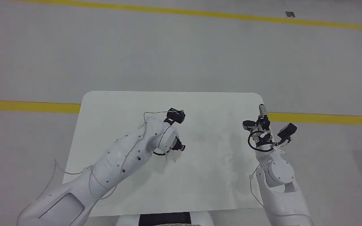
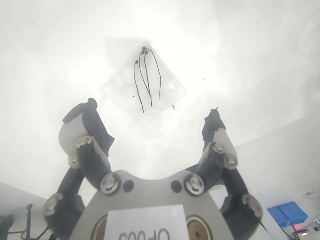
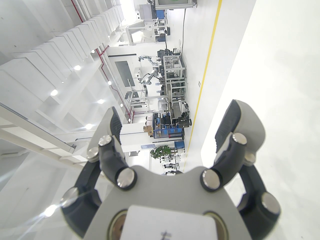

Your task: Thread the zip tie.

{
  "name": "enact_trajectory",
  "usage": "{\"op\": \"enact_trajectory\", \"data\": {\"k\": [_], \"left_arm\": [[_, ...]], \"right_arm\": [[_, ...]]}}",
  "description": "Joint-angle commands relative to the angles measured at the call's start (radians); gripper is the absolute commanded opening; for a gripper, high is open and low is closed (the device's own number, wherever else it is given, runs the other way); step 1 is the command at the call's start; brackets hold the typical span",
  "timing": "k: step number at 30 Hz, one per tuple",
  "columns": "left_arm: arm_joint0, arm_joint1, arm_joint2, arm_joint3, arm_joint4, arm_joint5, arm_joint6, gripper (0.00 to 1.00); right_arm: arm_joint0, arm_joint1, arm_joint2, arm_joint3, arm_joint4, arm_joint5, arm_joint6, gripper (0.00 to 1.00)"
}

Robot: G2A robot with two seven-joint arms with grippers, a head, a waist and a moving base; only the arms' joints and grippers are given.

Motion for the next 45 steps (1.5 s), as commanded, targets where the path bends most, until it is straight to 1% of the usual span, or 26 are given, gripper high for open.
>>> {"op": "enact_trajectory", "data": {"k": [1,8,9,10,11,14,15,23,25,30,31,32,33,34,35,37,38,39,45], "left_arm": [[0.0,0.001,0.001,-0.001,-0.001,0.0,0.0,1.0],[0.0,0.001,0.001,-0.001,-0.001,0.0,0.0,1.0],[0.002,0.001,-0.01,0.007,-0.005,0.0,0.005,1.0],[0.012,-0.001,-0.039,0.021,-0.015,0.0,0.01,1.0],[0.021,-0.005,-0.062,0.024,-0.027,0.0,0.002,1.0],[0.038,-0.02,-0.094,0.027,-0.026,0.0,0.0,1.0],[0.038,-0.022,-0.093,0.026,-0.014,0.0,0.0,1.0],[0.038,-0.022,-0.093,0.026,-0.014,0.0,0.0,1.0],[0.046,-0.022,-0.092,0.034,-0.02,0.0,0.015,1.0],[0.049,-0.027,-0.089,0.022,-0.02,0.0,0.0,1.0],[0.051,-0.028,-0.09,0.021,-0.018,0.0,0.0,0.94],[0.053,-0.03,-0.091,0.019,-0.017,0.0,0.0,0.71],[0.054,-0.031,-0.092,0.018,-0.015,0.0,0.0,0.52],[0.055,-0.032,-0.094,0.018,-0.006,0.0,0.0,0.43],[0.057,-0.033,-0.096,0.016,0.002,0.0,0.0,0.3],[0.06,-0.036,-0.099,0.013,0.008,0.0,0.0,0.16],[0.061,-0.037,-0.1,0.014,0.011,0.0,0.0,0.07],[0.061,-0.038,-0.102,0.016,0.014,0.0,0.0,0.01],[0.047,-0.038,-0.09,0.035,0.018,-0.001,0.0,0.0]], "right_arm": [[0.0,0.0,0.0,0.0,0.0,0.0,0.0,1.0],[0.0,0.0,0.0,0.0,0.0,0.0,0.0,1.0],[0.0,0.0,0.0,0.0,0.0,0.0,0.0,1.0],[0.0,0.0,0.0,0.0,0.0,0.0,0.0,1.0],[0.0,0.0,0.0,0.0,0.0,0.0,0.0,1.0],[0.0,0.0,0.0,0.0,0.0,0.0,0.0,1.0],[0.0,0.0,0.0,0.0,0.0,0.0,0.0,1.0],[0.0,0.0,0.0,0.0,0.0,0.0,0.0,1.0],[0.0,0.0,0.0,0.0,0.0,0.0,0.0,1.0],[0.0,0.0,0.0,0.0,0.0,0.0,0.0,1.0],[0.0,0.0,0.0,0.0,0.0,0.0,0.0,1.0],[0.0,0.0,0.0,0.0,0.0,0.0,0.0,1.0],[0.0,0.0,0.0,0.0,0.0,0.0,0.0,1.0],[0.0,0.0,0.0,0.0,0.0,0.0,0.0,1.0],[0.0,0.0,0.0,0.0,0.0,0.0,0.0,1.0],[0.0,0.0,0.0,0.0,0.0,0.0,0.0,1.0],[0.0,0.0,0.0,0.0,0.0,0.0,0.0,1.0],[0.0,0.0,0.0,0.0,0.0,0.0,0.0,1.0],[0.0,0.0,0.0,0.0,0.0,0.0,0.0,1.0]]}}
